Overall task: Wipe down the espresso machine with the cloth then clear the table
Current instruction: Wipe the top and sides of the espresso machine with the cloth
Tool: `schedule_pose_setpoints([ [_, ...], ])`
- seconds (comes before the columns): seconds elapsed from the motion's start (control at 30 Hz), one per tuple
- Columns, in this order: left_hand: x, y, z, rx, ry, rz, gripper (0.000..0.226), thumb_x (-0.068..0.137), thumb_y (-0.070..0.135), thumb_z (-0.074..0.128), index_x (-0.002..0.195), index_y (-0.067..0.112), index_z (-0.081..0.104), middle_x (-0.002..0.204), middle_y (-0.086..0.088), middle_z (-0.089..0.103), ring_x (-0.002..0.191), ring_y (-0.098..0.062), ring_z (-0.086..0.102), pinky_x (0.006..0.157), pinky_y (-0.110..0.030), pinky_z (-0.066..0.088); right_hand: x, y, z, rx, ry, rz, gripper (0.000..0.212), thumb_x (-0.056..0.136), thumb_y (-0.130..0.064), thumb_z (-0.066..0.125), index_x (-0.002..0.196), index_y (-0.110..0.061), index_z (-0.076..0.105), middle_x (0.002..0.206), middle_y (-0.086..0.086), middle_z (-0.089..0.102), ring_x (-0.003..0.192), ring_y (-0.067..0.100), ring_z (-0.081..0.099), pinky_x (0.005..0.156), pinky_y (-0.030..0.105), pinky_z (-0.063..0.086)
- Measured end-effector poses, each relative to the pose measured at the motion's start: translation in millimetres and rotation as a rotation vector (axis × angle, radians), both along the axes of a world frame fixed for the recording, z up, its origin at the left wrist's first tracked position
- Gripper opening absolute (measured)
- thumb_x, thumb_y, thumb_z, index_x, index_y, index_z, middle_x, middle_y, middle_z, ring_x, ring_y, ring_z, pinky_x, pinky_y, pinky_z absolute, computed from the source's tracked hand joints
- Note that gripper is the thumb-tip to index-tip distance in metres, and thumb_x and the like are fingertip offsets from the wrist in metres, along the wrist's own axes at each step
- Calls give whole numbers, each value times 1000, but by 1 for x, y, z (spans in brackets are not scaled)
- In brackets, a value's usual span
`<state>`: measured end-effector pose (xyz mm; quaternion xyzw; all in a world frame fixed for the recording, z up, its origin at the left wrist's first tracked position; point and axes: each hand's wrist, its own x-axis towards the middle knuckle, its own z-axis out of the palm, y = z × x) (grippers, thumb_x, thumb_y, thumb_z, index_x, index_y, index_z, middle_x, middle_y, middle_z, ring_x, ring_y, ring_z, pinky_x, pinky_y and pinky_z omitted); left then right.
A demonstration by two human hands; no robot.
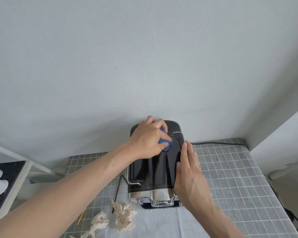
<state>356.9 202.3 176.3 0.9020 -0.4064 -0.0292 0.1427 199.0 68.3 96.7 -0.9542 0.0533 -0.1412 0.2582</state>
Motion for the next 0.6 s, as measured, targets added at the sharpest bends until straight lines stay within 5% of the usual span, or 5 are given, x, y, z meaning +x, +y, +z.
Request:
schedule_pose_setpoints([
  [0.13,-14,4,-3,-32,16,-74,16,90,44,74,105,44,79,114,22,57,105,-13,40,94,-33,38,-1,-1,-2,14,-9,12,80,90,8,49,159,-2,12,167,18,17,155,28,19,100,47,54],
  [0.4,19,-17,0,-45,-5,195,22,94,42,72,114,33,75,116,13,68,108,-19,47,91,-35,43,-1,1,2,-2,-22,-7,66,99,-1,43,159,-1,15,166,18,18,153,30,24,99,49,55],
  [0.6,4,-8,-3,-57,10,61,20,91,45,75,109,40,80,109,21,65,105,-12,43,86,-31,38,0,0,0,15,-13,-7,71,95,3,48,158,-1,16,166,18,19,153,29,26,94,48,58],
])
